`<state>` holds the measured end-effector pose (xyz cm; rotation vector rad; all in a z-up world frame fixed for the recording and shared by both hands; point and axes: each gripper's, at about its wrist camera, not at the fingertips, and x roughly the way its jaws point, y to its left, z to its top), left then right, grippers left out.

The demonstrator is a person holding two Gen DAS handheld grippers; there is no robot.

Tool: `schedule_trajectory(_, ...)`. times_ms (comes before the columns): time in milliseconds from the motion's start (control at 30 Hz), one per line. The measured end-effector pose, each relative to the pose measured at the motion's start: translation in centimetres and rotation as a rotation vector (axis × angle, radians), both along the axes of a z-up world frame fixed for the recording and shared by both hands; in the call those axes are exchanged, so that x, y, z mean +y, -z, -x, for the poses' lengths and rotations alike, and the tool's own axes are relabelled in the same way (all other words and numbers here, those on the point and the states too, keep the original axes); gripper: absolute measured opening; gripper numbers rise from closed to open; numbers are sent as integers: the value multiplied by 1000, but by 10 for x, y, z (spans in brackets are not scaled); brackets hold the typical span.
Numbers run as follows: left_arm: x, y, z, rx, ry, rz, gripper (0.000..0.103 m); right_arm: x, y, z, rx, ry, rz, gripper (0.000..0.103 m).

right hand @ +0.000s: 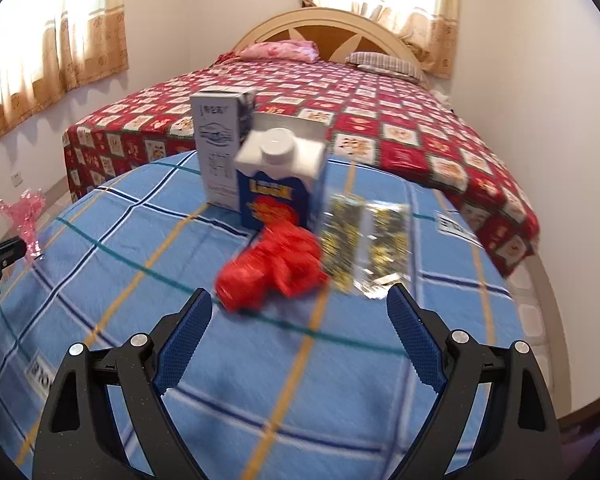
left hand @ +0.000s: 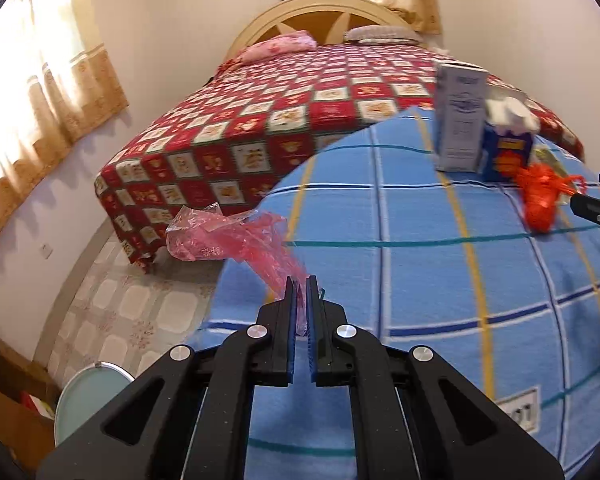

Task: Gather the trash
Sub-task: 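Grasp the pink plastic bag with the left tool while the right tool grasps the red bag, then carry the pink bag and red bag over the blue bin with both tools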

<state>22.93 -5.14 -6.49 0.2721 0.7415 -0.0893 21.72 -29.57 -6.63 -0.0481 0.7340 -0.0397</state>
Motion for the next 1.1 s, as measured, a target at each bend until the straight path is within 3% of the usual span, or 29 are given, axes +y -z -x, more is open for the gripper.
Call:
schedule_trajectory(200,29,9,-20,14,-86,15,4,13,19,-24,63,3,-2,84)
schedule_trajectory(267,34,11,-19,16,-87,21,4,11,26,-29,100,-8,-30,69)
schedule_trajectory(333,37,11,-19,16,-84,22,4,10,31,-32,129,-21,-48,41)
schedule_trajectory(500,38,7,-11,11,-72,45,4,15,31,-25,123,-44,-47,18)
schedule_trajectory(1100,27,-22,69,-35,9,62,5,36,4,48,23,-129,-110,15)
